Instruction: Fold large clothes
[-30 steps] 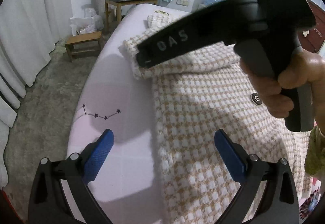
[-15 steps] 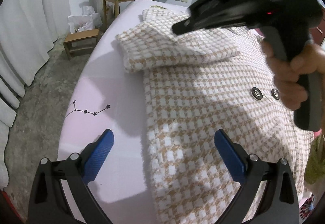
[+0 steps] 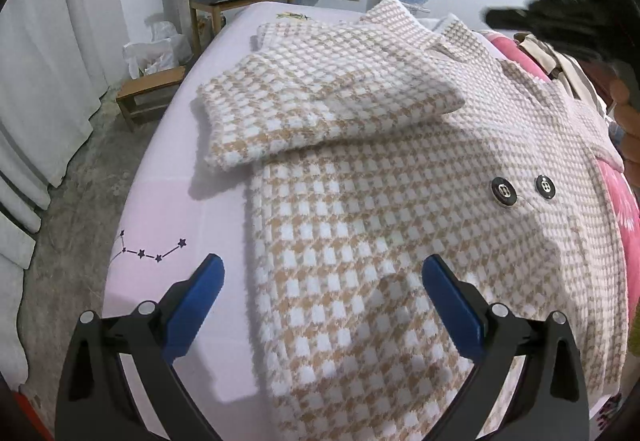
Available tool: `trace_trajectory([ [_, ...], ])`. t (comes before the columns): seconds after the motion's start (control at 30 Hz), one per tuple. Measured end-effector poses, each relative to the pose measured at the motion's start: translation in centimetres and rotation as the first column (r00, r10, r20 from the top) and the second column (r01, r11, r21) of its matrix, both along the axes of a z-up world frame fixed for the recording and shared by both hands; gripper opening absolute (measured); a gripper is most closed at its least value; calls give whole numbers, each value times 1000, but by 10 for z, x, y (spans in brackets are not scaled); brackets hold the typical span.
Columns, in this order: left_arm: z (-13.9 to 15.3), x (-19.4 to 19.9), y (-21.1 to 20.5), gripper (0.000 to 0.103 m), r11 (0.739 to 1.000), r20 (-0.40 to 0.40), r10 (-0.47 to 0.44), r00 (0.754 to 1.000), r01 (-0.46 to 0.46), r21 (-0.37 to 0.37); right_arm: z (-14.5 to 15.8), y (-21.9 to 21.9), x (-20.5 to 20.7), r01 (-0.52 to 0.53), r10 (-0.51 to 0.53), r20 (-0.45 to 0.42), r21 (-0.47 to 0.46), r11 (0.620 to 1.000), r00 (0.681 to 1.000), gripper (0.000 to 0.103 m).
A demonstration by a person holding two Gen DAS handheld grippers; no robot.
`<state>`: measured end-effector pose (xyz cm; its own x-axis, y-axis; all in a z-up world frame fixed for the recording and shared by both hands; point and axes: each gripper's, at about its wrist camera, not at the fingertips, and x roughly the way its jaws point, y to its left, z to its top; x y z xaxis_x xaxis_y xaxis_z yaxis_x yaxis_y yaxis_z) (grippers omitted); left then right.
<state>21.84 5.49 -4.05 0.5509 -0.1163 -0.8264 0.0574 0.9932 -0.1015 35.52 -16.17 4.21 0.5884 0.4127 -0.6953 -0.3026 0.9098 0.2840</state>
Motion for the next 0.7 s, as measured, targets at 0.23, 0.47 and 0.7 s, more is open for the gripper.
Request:
trace_trajectory([
  [0.23,-1,-6,6,97,998,0,10,1000,-10,-57,-8,31,-23,-155,155,-7,-55,986,988,40],
  [0.47,-5,-23,18,97,995,3,30,1000,-30,-90,-33,142,-42,-462,463,-29,-143,876,886,66],
  [0.7,-9,-32,25,97,994,3,31,1000,-31,-105,-76,206,-41,-567,575,-87,-340,751,814,69],
])
